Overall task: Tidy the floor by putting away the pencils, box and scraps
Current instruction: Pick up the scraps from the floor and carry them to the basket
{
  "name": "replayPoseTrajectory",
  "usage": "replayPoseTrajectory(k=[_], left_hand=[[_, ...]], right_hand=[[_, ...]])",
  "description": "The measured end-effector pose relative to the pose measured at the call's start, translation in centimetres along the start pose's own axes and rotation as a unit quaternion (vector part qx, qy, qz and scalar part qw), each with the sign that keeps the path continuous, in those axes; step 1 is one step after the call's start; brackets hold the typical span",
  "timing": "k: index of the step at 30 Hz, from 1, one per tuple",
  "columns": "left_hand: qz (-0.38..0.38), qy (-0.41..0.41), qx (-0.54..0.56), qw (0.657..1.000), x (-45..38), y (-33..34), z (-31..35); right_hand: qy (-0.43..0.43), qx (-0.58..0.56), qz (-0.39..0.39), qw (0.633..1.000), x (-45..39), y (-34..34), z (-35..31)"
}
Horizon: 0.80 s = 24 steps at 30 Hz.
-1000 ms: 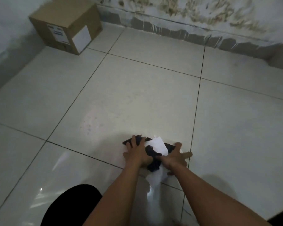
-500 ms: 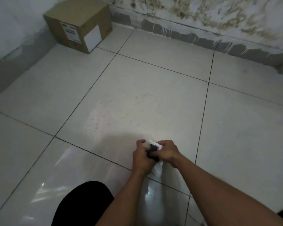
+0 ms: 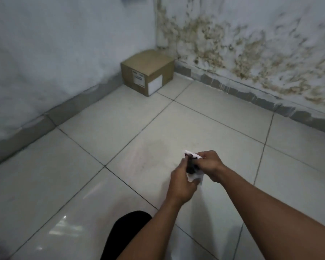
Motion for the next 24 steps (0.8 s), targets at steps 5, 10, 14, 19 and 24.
replayPoseTrajectory(k=[5,10,14,19,24], left_hand=[[0.122,0.017,-0.04,0.992,0.3,-7.7,6.0],[0.199,0.001,-0.15,0.968,2.0,-16.9,10.1],[0.294,-0.038,-0.168,0.94,6.5,-25.5,12.2],[0.391,-0.061,-0.19,0.898,13.3,-34.6,13.1],[0.456,-0.069,-0.188,0.867,20.5,-42.8,13.4]], right_hand=[[-0.05,0.001,-0.08,0.996,2.2,3.8,-10.0],[-0.088,0.009,-0.192,0.977,4.7,7.9,-18.9],[-0.132,0.003,-0.294,0.946,9.3,15.3,-25.6],[-0.205,0.024,-0.385,0.9,16.1,24.4,-31.5],[-0.259,0.047,-0.419,0.869,23.3,33.1,-35.4]])
Point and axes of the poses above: each hand's wrist, its own x-axis away from the middle knuckle, its own y-axis out of the palm, z = x × y, the point moved 9 cm from there along -x, towards the middle knuckle, and after that the axes turned 1 degree about -y, right-handed, at the moved point
